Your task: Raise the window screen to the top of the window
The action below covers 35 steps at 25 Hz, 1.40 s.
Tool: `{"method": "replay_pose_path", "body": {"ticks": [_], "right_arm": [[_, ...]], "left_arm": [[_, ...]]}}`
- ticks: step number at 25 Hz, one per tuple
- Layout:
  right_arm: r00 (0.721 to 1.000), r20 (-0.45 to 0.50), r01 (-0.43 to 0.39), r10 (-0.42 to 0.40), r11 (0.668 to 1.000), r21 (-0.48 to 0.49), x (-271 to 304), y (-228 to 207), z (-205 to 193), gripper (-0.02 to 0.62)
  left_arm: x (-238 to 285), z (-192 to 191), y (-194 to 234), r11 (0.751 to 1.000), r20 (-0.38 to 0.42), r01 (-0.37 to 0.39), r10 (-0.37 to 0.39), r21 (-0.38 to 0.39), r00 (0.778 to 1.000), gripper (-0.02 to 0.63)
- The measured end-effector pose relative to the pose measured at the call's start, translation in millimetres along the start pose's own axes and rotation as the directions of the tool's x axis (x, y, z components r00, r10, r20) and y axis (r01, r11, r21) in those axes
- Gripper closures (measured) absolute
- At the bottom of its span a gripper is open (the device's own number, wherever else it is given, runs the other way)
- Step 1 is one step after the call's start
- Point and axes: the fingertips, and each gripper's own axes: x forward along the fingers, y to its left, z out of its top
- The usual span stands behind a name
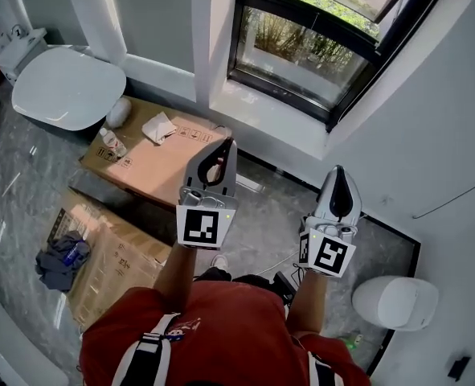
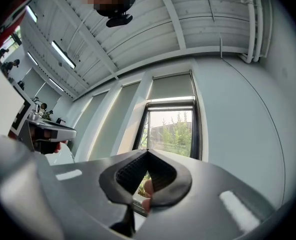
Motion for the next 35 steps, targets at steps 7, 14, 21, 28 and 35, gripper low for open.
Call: {"method": "replay_pose_path", "body": {"ticks": [7,14,21,28,35], "right_arm": [[1.0,-0.001,-0.003,0.003,1.0,-0.009,13.0,12.8,-1.9,0.586],[1.0,0.009,-0.006,0.006,1.0,-0.014,26.4,7.8,-12.2,0.586],[0.999,0.027,0.027,-0.028,0.999,0.027,56.2,-14.1,-29.9,0.586],[0.998,0.03,0.049,-0.05,0.998,0.047,104.5,-44.8,-56.9,0.586],[0.998,0.019,0.057,-0.059,0.996,0.067,163.3,-79.9,-79.7,0.586]], "left_arm": [[5.3,-7.7,15.2,1.0,0.006,0.005,-0.005,-0.028,1.0,0.6],[21.3,-10.3,17.8,1.0,0.018,0.017,-0.017,0.011,1.0,0.6],[58.0,-17.1,13.5,0.998,0.014,0.034,-0.035,0.055,0.999,0.6],[121.8,-30.5,10.0,0.996,0.013,0.042,-0.043,0.077,0.999,0.6],[193.0,-41.4,6.1,0.996,-0.004,0.04,-0.04,0.074,0.999,0.6]]}}
